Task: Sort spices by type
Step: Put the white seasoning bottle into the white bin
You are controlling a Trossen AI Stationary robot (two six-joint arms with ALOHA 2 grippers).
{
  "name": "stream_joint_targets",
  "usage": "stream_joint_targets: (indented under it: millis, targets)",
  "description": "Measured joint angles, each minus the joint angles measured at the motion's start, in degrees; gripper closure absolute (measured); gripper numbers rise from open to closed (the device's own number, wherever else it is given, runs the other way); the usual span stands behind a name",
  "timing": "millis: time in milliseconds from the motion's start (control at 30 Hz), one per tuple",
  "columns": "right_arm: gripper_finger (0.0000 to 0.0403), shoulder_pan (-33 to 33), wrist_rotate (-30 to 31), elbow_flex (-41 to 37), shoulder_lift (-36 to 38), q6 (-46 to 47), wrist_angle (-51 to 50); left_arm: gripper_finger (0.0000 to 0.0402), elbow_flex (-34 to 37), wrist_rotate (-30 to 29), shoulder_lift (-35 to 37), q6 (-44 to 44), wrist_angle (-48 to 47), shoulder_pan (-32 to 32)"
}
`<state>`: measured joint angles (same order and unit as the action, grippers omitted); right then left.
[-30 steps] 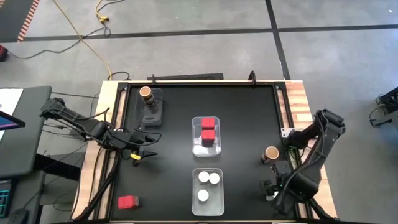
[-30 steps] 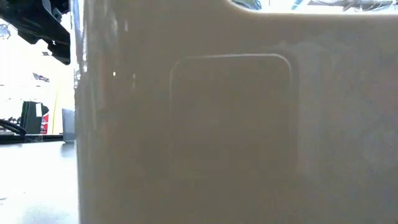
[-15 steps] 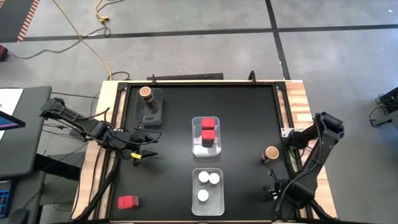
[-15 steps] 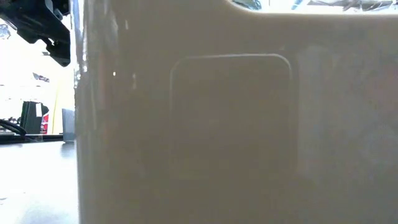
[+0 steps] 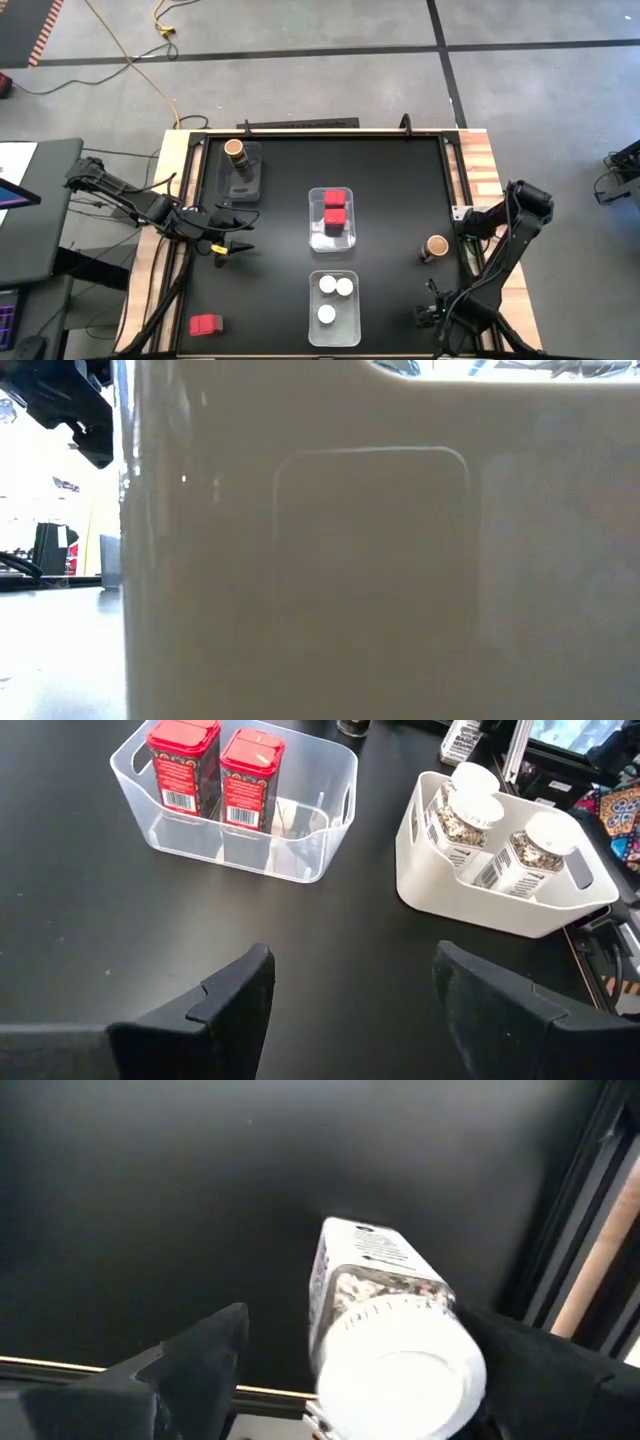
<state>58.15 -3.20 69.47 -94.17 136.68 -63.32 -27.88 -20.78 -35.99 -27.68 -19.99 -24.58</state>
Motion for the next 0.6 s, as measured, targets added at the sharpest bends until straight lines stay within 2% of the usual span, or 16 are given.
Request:
stream_joint_targets:
  millis: [333, 600]
  targets:
    - [0.0024, 1.5, -4.1, -3.5, 0.0, 0.7, 2.9, 0.0141, 0.0, 0.0, 0.0, -2.2, 0.0, 0.0]
    - [0.0084, 1.4, -3.2, -4.2, 0.0, 0.9, 3.9, 0.0141, 0.0, -0.1, 0.0, -2.2, 0.1, 0.0]
